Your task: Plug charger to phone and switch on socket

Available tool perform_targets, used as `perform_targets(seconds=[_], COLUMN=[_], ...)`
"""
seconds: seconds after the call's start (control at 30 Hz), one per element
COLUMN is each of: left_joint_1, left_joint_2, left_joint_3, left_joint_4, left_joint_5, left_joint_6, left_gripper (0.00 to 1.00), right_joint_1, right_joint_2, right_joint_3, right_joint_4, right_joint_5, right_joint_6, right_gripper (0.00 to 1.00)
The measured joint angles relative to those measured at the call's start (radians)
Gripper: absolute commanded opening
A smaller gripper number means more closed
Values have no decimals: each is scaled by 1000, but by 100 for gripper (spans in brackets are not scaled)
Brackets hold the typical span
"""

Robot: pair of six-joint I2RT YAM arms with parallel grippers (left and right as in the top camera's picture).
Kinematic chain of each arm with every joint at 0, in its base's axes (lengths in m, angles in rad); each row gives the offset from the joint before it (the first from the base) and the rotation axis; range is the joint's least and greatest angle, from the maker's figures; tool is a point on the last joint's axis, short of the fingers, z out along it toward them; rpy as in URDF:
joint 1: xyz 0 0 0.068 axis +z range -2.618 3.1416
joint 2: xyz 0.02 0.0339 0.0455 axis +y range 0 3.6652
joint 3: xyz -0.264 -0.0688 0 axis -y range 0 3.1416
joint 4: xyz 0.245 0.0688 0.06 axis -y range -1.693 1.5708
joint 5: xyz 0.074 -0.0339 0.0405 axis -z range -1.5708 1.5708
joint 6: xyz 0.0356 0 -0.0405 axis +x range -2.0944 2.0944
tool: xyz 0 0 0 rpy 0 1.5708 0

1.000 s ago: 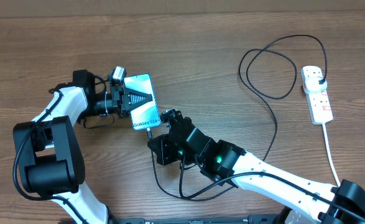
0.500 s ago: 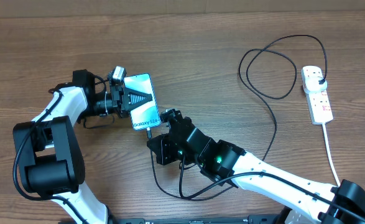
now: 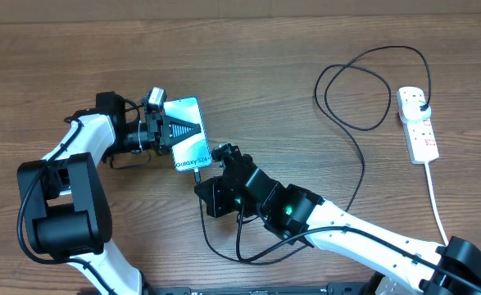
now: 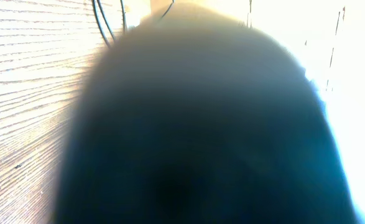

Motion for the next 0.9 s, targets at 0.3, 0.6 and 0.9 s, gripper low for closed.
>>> perform_targets(seconds=[0.3, 0.6, 0.9], left_joint_1=[0, -2, -33], left_joint_2=[0, 0, 0], left_joint_3=[0, 0, 0], left_joint_4=[0, 2, 4], left_joint_5=[0, -1, -1], left_joint_6=[0, 3, 4], left_gripper=[4, 4, 4], right_joint_1=[0, 0, 0], right_joint_2=[0, 0, 0], right_joint_3=[0, 0, 0], right_joint_4=[0, 0, -3], right_joint_5=[-16, -28, -29], right_joint_6=[-4, -39, -49], right_gripper=[4, 4, 4])
